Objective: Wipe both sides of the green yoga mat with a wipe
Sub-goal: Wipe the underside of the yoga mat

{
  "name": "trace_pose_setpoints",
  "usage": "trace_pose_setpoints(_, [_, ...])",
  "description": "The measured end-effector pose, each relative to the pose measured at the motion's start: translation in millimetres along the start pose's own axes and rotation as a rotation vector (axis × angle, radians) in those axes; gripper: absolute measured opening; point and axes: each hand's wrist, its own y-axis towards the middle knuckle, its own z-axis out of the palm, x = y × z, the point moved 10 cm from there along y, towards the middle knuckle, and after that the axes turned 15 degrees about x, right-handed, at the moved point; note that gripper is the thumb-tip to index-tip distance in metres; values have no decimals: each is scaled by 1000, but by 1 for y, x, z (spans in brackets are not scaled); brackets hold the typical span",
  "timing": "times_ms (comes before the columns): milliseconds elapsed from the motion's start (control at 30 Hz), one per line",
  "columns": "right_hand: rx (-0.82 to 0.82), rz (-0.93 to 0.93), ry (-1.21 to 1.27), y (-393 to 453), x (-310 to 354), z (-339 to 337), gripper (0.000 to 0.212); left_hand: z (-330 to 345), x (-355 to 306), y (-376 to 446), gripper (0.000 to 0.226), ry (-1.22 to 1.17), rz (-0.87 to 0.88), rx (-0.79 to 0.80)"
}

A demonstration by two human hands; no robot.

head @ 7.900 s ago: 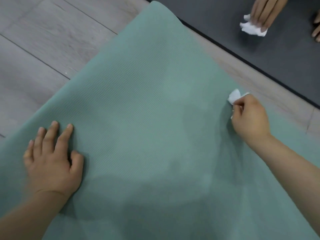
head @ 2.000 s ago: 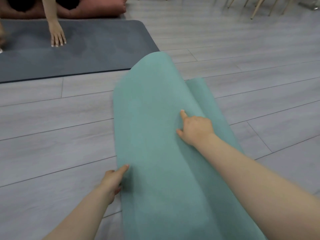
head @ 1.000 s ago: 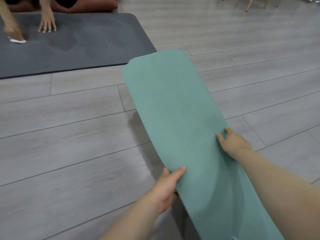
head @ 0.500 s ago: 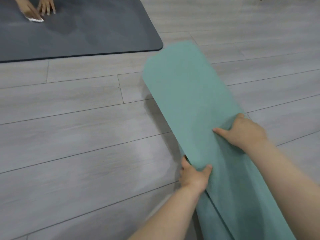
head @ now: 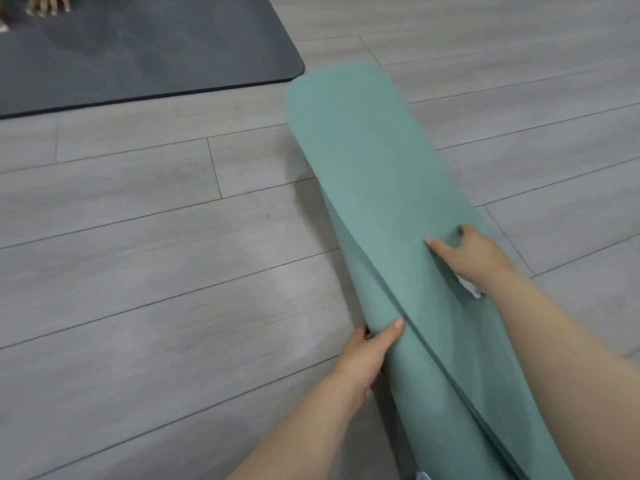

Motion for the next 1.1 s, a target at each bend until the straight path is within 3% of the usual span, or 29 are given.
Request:
trace_pose_setpoints(133, [32,-32,116,3,-12,-24,73,16,-23,-5,61,48,159,-61])
trace_pose_setpoints(300, [178,39,221,3,-15,-31,61,32,-41,-11,37,-223,178,4])
trace_pose_setpoints(400, [87,62,116,4,-10,-38,56,34,-32,-9,49,-252,84,49])
trace_pose_setpoints(533, [-62,-159,173,-20,21,-54,35,40,-26,-16,54,-142,5,144])
trace_pose_setpoints(600, [-33,-209,273,-43,34,-56,44,27,-36,-20,54,-67,82,91])
trace_pose_setpoints(633, [-5,-209,274,-56,42,-54,59,18,-43,-24,51,-30,146,38])
trace_pose_setpoints(733, [16,-187,-105,-92,71,-36,103,1,-56,-33,50,201,259,-123])
trace_pose_setpoints(800, [-27,-167,-387,-105,87,-20,95,2,-64,-37,67,381,282,-189])
trace_pose_setpoints(900, [-132,-97,-627,-109,94,-17,60,6,-69,-37,109,599,218,-225])
trace_pose_setpoints(1000, [-234,-8,-606,-100,71,-48,32,1,-73,-40,106,790,187,-262])
trace_pose_setpoints(1100, [-98,-61,-396,-90,50,-69,31,-1,-81,-44,94,1012,160,-311])
